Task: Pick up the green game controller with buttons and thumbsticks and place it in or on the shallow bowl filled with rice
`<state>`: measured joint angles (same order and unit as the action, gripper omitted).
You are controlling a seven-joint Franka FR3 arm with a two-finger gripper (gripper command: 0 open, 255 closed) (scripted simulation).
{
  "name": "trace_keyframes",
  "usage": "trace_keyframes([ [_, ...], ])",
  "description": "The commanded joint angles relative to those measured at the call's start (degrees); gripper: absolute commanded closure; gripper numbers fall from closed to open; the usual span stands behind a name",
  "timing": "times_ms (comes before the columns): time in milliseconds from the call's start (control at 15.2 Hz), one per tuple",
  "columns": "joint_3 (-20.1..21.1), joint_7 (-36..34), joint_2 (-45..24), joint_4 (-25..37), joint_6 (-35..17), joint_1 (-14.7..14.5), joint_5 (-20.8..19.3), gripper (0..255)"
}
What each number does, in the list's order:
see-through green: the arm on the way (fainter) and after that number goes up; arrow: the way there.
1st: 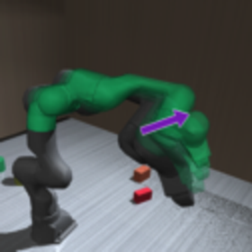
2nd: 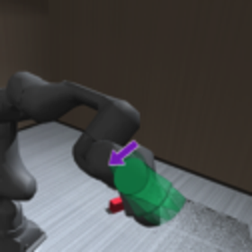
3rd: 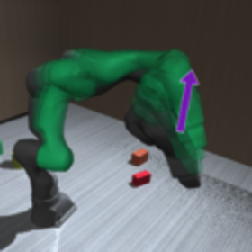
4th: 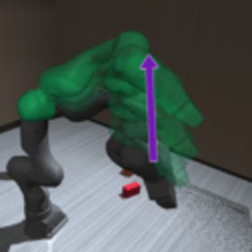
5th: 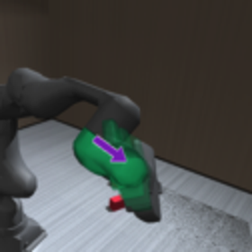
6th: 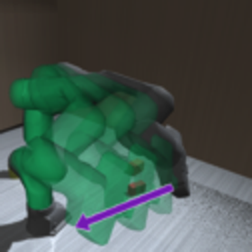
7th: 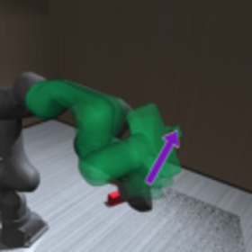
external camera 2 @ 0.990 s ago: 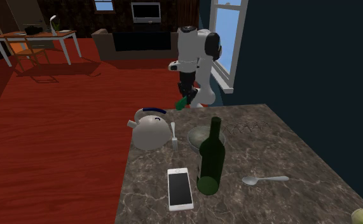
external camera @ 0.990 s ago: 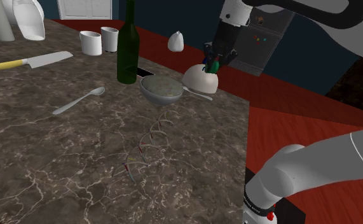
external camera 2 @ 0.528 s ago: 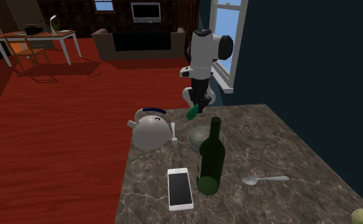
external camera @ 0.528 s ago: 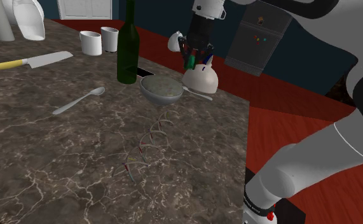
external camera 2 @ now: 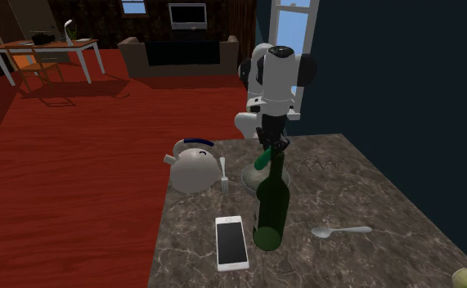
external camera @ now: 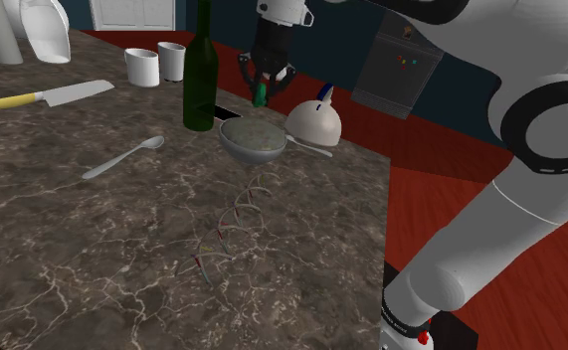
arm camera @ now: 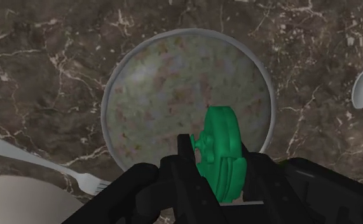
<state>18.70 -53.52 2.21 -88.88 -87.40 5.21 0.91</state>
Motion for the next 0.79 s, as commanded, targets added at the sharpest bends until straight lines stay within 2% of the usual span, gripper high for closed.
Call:
trace_keyframes([
  [0,0.1,-0.2,0.1,-1.6,-1.6,-0.1,0.0,255],
  [528,-0.1,0.3,1.6,-9.6,-8.1,0.0,0.5,255],
  [726,-0.1,0.3,1.7,-10.0,-8.4,0.0,0.6,255],
])
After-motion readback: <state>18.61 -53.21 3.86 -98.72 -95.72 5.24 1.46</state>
